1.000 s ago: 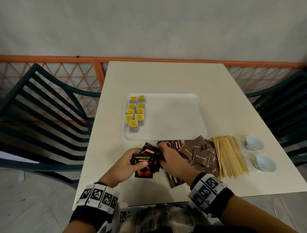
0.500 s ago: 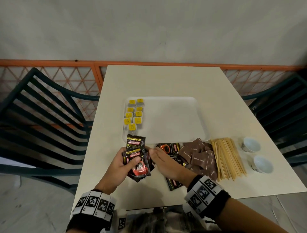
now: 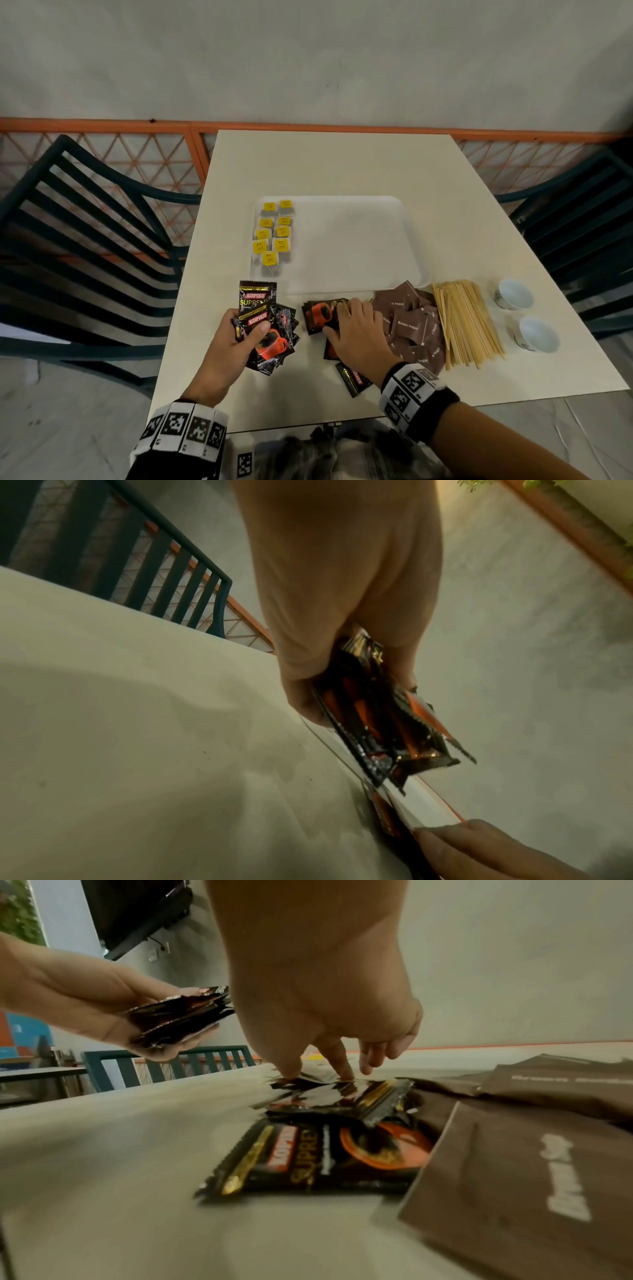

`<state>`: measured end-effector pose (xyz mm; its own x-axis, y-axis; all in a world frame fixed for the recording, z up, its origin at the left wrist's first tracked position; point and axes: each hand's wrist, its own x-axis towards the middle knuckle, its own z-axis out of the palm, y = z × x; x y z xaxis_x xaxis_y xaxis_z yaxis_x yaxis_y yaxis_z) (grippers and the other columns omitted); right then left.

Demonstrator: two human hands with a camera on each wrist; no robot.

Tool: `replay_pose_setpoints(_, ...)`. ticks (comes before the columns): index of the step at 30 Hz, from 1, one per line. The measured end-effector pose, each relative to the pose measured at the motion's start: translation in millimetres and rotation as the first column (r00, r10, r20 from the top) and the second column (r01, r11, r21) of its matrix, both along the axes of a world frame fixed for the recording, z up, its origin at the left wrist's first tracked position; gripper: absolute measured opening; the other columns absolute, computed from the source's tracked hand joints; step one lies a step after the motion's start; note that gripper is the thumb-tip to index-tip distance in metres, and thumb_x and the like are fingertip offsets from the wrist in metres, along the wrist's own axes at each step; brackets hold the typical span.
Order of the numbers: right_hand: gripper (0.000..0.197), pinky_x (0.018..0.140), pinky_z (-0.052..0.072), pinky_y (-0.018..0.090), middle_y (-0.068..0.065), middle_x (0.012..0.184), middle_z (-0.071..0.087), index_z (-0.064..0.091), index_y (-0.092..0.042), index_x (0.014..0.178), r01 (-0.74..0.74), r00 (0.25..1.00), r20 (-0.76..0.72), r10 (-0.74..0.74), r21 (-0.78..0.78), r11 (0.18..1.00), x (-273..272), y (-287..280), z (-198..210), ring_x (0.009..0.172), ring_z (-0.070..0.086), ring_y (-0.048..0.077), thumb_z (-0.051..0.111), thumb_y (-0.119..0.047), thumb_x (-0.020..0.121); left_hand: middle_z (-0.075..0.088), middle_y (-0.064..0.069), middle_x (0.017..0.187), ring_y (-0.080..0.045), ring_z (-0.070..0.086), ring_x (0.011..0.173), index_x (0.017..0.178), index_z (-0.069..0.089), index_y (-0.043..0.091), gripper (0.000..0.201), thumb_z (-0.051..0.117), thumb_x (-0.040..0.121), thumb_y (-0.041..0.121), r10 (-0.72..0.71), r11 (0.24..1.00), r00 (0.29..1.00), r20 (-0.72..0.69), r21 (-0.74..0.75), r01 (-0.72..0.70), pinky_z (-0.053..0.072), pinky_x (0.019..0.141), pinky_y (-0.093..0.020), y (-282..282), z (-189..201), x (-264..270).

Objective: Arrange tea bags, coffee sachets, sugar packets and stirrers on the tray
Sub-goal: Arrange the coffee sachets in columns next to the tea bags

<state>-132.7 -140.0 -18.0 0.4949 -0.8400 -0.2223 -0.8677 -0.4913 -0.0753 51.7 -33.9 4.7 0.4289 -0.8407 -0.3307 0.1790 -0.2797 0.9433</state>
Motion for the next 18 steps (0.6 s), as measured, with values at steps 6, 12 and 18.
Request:
replay_pose_setpoints(6, 0.046, 0.104, 0.026, 0.043, 0.011, 0.138, 0.036, 0.043, -0.011, 0.123, -0.030, 0.997, 0.075, 0.027, 0.050, 0.998, 11, -12, 1, 0.128, 0.031, 0.029, 0.044, -0.044, 0.092, 0.066, -0.007, 0.099, -0.021, 0.066, 0.092, 0.099, 0.050, 0.021, 0.017, 0.061, 0.087, 0.014, -0.033, 0.996, 0.999, 0.023, 0.081, 0.031, 0.052, 0.086, -0.043, 3, -5, -1)
replay_pose_setpoints(12, 0.058, 0.104, 0.027, 0.044, 0.009, 0.133, 0.039, 0.034, -0.013, 0.134, -0.180, 0.983, 0.060, 0.175, 0.095, 0.979, 25, -23, 4, 0.124, 0.035, 0.028, 0.057, -0.039, 0.087, 0.064, -0.003, 0.099, -0.018, 0.063, 0.094, 0.095, 0.047, 0.026, 0.018, 0.062, 0.087, 0.022, -0.106, 0.977, 0.989, 0.101, 0.197, 0.084, 0.051, 0.086, -0.039, 3, -14, 2)
replay_pose_setpoints(18, 0.052, 0.099, 0.030, 0.043, 0.009, 0.125, 0.044, 0.043, -0.009, 0.120, -0.218, 0.976, 0.081, 0.205, 0.217, 0.952, 33, -27, 6, 0.116, 0.040, 0.028, 0.061, -0.039, 0.083, 0.063, -0.003, 0.101, -0.017, 0.063, 0.093, 0.100, 0.046, 0.023, 0.019, 0.061, 0.088, 0.021, -0.107, 0.971, 0.990, 0.096, 0.224, 0.083, 0.052, 0.081, -0.037, 2, -14, 3)
